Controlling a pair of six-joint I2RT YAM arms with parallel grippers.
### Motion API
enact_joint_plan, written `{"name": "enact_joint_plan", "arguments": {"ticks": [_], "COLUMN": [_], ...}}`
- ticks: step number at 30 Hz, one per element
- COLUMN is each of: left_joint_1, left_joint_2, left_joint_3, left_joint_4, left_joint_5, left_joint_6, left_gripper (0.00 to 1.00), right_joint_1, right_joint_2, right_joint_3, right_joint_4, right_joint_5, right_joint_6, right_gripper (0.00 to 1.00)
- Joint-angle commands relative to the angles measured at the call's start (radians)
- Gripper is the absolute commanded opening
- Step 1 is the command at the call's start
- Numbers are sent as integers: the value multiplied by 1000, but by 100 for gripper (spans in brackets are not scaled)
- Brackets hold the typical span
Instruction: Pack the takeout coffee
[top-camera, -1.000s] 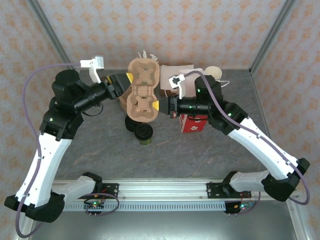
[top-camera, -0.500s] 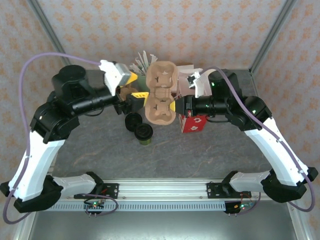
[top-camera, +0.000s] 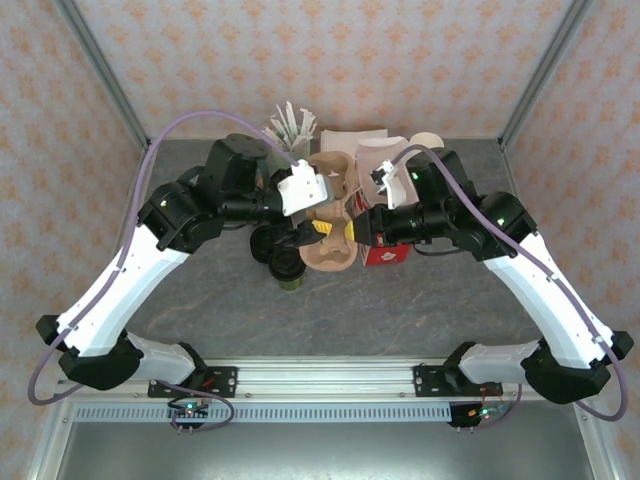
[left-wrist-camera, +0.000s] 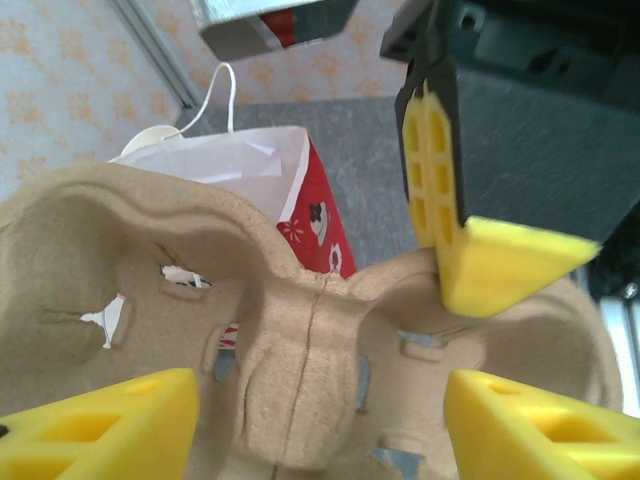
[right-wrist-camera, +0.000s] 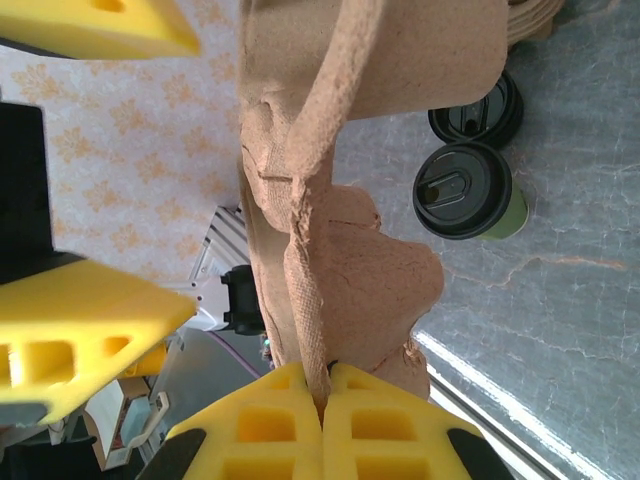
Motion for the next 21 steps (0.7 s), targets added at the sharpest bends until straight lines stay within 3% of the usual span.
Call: {"name": "enact_joint_plan", "arguments": {"ticks": [1, 21], "left_joint_1": [-4, -21], "left_joint_2": [14, 40], "left_joint_3": [-11, -50], "left_joint_4": [-13, -32], "left_joint_5": [-27, -38], "left_joint_6": [53, 84], "left_gripper": [64, 58], "right_joint_1": [5, 5], "right_joint_2": [3, -9], "right_joint_3": [1, -18], "right_joint_4": [-21, -14], "right_joint_5": [-21, -37], "right_joint_6": [-26, -36], "right_gripper": [0, 0]}}
